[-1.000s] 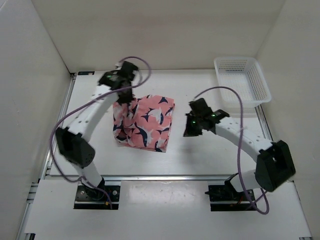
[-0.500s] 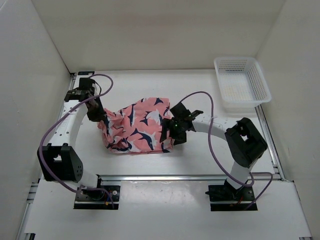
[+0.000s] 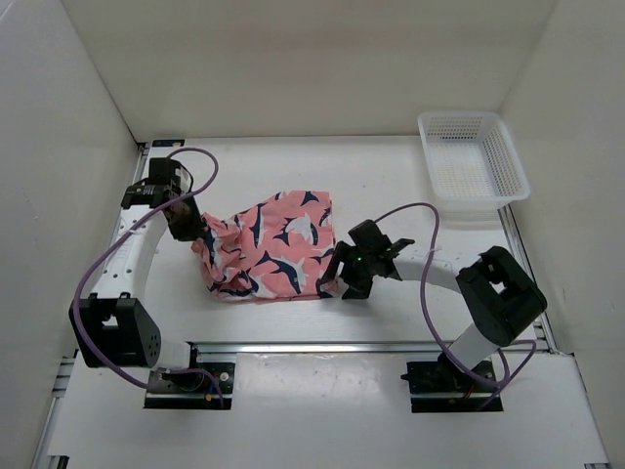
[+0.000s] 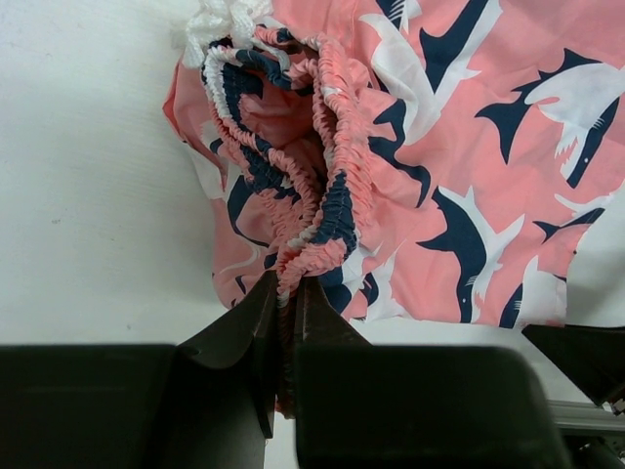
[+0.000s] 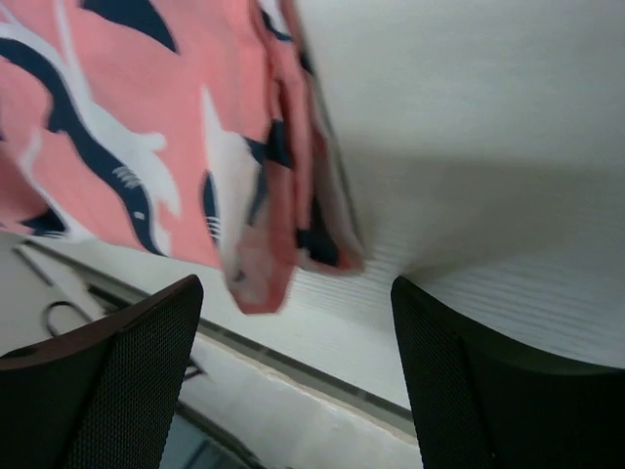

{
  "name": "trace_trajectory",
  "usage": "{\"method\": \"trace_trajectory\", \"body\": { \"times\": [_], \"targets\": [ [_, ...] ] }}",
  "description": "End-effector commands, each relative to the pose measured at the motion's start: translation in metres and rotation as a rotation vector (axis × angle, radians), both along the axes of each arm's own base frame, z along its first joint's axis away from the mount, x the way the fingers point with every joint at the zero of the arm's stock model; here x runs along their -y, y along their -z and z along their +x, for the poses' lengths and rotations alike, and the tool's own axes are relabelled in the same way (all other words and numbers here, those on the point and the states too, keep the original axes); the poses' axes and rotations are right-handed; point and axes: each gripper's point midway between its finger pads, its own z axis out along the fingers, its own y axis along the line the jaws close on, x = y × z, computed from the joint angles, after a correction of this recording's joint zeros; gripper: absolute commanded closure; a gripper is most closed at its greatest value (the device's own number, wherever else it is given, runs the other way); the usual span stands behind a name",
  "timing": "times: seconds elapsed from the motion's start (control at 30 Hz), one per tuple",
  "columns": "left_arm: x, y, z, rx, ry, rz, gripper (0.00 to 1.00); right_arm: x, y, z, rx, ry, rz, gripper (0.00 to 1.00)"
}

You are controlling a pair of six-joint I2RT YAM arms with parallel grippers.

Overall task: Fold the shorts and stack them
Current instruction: Fold the shorts

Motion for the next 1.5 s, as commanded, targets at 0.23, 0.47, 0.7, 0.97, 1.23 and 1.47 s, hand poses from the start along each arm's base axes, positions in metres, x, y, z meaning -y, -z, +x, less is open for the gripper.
{"method": "trace_trajectory", "body": {
  "times": [0.23,0.47,0.7,0.97,1.23,1.47],
  "targets": [
    [-0.001,-0.008,0.000,0.056,-0.007,-0.016,0.89,-0.004,0.024,0.026,-0.002,0.169,0.007,0.43],
    [-0.016,-0.004,-0.001,0.037,-0.060,0.026,0.89,0.029,0.026,0.027,0.044,0.220,-0.151,1.00],
    [-0.039,0.022,-0.019,-0.055,-0.225,0.025,0.89,0.077,0.023,0.030,0.075,0.276,-0.285,1.00],
    [-0.020,0.038,-0.025,-0.065,-0.265,-0.032,0.89,0.111,0.022,0.029,0.098,0.325,-0.353,1.00],
    [-0.005,0.040,-0.032,-0.061,-0.242,-0.043,0.89,0.104,-0.037,0.050,0.292,0.166,-0.426,0.00],
    [0.000,0.039,-0.036,-0.050,-0.251,-0.041,0.89,-0.032,-0.114,0.044,0.505,-0.147,-0.180,0.72]
  ]
}}
